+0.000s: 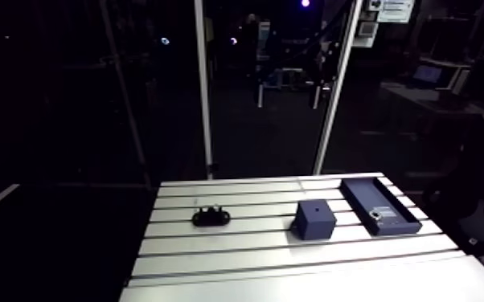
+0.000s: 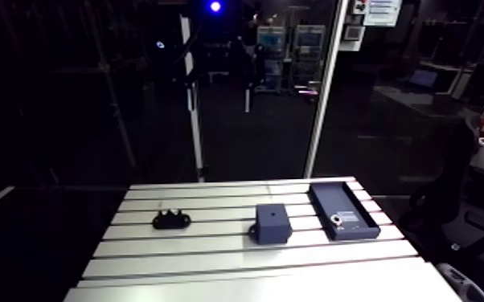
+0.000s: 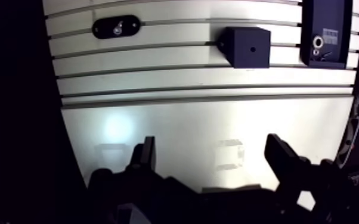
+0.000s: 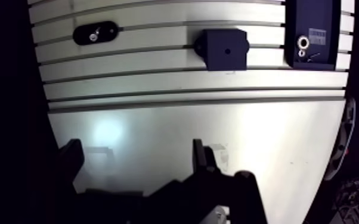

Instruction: Pick up the M10 bolt and insert it into the hole until fully seated.

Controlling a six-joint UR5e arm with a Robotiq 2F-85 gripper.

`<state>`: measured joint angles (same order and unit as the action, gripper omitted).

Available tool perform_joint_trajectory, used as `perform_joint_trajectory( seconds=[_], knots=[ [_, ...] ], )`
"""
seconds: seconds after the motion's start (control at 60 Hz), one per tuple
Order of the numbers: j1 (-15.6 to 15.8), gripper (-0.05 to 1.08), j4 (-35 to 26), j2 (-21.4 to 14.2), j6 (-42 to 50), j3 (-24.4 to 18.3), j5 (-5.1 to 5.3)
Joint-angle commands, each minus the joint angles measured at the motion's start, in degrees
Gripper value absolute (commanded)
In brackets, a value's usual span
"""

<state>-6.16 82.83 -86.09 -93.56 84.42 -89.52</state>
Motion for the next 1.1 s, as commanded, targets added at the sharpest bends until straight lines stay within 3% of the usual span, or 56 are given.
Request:
perform_joint_trajectory(
  seconds=[0.017,0.533,0.7,0.85,0.967,1.1],
  knots=[
    [1.1,0.01,2.8,1.6,-1.5,0.1,0.0],
    [1.2,0.01,3.3,1.5,-1.2,0.3,0.16],
    [2.4,0.01,10.8,1.4,-0.9,3.5,0.44],
    [3.9,0.01,13.5,1.4,-0.6,5.1,0.35],
    [5.1,0.01,17.7,1.6,-0.2,7.3,0.86],
    [5.5,0.01,23.2,1.7,1.8,10.2,0.56]
  ],
)
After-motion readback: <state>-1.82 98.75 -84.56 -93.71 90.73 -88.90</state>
